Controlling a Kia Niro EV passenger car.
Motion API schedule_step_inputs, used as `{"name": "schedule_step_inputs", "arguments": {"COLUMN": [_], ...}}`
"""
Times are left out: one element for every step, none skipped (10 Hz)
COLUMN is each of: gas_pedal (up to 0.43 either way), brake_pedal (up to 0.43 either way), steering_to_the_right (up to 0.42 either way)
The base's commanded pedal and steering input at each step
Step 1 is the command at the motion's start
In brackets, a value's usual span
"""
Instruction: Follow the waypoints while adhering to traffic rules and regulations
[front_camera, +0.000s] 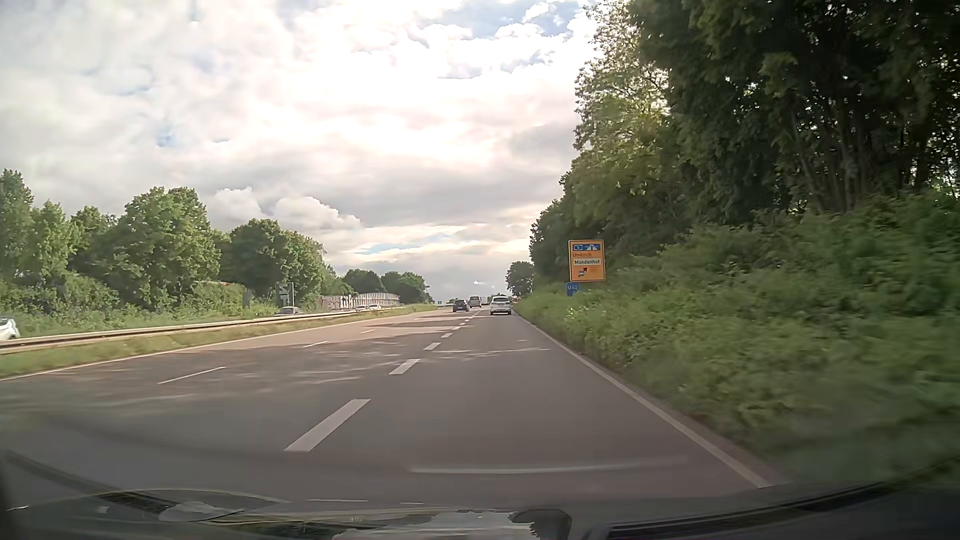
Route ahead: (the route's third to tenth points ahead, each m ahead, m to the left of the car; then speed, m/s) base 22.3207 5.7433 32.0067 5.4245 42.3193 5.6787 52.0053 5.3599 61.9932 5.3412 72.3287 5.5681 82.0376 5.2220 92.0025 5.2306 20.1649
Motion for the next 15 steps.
{"name": "schedule_step_inputs", "arguments": {"gas_pedal": [0.11, 0.11, 0.11, 0.11, 0.11, 0.11, 0.11, 0.11, 0.11, 0.11, 0.11, 0.11, 0.11, 0.11, 0.098], "brake_pedal": [0.0, 0.0, 0.0, 0.0, 0.0, 0.0, 0.0, 0.0, 0.0, 0.0, 0.0, 0.0, 0.0, 0.0, 0.0], "steering_to_the_right": [-0.003, -0.003, -0.003, -0.003, -0.003, -0.003, -0.002, -0.002, -0.002, -0.002, -0.002, -0.002, -0.002, -0.001, -0.001]}}
